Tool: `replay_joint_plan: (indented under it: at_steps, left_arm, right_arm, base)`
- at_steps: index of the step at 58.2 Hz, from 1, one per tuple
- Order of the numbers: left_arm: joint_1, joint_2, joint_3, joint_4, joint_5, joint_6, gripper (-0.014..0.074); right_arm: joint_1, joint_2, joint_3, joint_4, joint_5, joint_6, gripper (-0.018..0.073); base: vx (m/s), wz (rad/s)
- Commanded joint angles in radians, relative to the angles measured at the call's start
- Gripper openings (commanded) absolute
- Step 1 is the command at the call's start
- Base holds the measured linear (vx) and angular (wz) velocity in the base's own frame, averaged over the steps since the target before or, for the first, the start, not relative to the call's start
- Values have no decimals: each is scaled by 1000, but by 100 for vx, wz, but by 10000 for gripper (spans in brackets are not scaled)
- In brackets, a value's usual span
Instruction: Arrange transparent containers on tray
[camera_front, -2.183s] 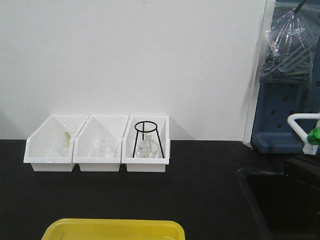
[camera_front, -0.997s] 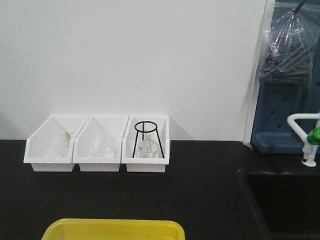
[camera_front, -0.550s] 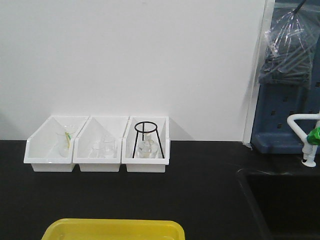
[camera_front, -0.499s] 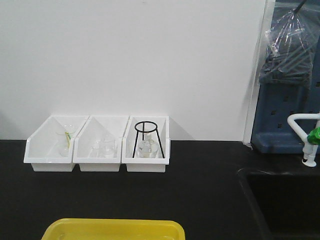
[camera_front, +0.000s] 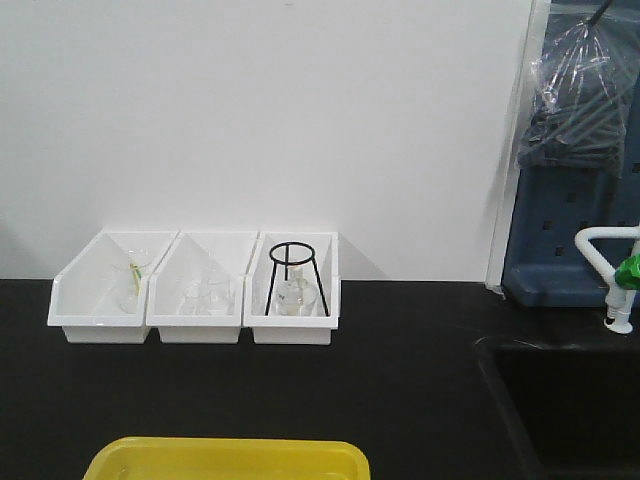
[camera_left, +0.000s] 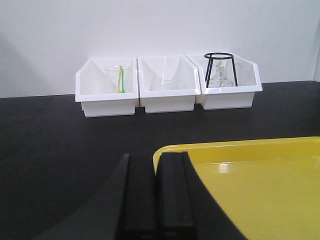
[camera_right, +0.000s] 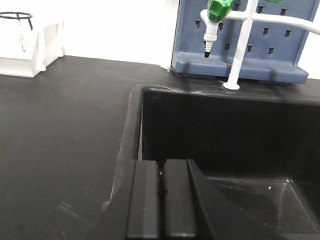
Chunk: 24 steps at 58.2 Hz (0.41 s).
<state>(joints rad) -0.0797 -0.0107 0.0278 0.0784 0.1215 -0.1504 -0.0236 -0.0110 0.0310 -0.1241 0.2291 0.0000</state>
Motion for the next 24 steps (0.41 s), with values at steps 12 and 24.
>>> replay_joint_plan:
  at_steps: [12,24]
  left_arm:
    - [4,-14,30,-9,-84,-4,-8]
    - [4,-14,30,-9,-84,-4,-8]
  right_arm:
    - [-3,-1,8,-8,-83,0,8]
    - [-3,-1,8,-8,-83,0,8]
  base:
    - [0,0]
    - [0,0]
